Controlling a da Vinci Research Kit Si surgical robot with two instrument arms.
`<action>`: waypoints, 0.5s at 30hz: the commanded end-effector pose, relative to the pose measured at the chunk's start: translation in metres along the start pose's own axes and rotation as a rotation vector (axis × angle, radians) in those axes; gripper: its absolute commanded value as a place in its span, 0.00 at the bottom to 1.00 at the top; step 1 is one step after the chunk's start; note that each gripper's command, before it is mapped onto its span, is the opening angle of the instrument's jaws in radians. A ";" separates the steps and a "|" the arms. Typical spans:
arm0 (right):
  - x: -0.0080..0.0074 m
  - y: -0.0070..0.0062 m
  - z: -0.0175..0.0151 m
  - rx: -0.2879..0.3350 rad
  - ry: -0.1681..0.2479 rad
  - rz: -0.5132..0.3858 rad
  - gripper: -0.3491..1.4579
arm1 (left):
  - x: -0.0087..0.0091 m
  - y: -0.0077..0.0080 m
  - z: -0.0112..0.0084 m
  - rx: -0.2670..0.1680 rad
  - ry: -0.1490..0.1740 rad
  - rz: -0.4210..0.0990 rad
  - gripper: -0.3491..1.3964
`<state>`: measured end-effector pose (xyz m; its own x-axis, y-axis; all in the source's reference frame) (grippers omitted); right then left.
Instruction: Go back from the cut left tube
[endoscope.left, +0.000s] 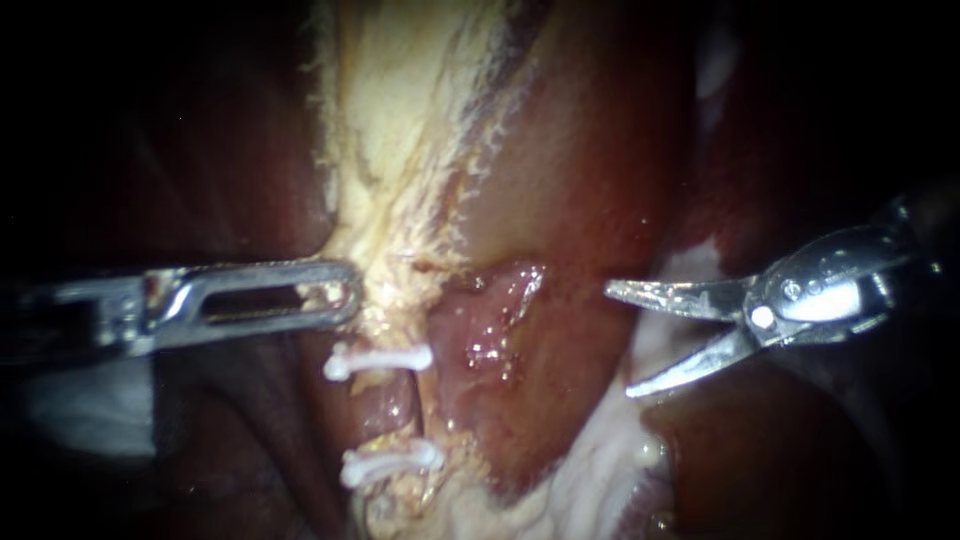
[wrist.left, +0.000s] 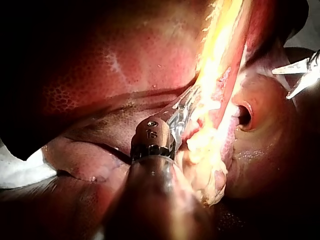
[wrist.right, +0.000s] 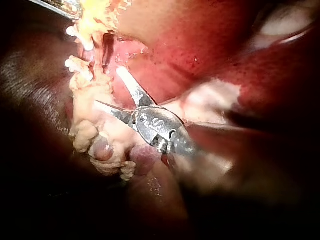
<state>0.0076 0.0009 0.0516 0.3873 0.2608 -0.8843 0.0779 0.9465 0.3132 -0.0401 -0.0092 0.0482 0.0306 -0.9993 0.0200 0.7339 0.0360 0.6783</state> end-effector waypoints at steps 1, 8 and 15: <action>0.0000 0.0000 0.0000 -0.002 0.004 -0.004 0.98 | 0.0001 -0.0002 0.0006 0.005 0.004 0.000 0.00; 0.0004 0.0005 -0.0004 -0.013 0.020 -0.014 0.98 | -0.0001 -0.0009 0.0018 0.010 0.009 0.000 0.00; 0.0004 0.0005 -0.0005 -0.015 0.022 -0.019 0.98 | -0.0001 -0.0009 0.0017 0.010 0.009 0.001 0.00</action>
<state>0.0073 0.0016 0.0512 0.3655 0.2470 -0.8974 0.0708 0.9540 0.2914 -0.0419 -0.0092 0.0489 0.0367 -0.9992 0.0140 0.7272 0.0363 0.6855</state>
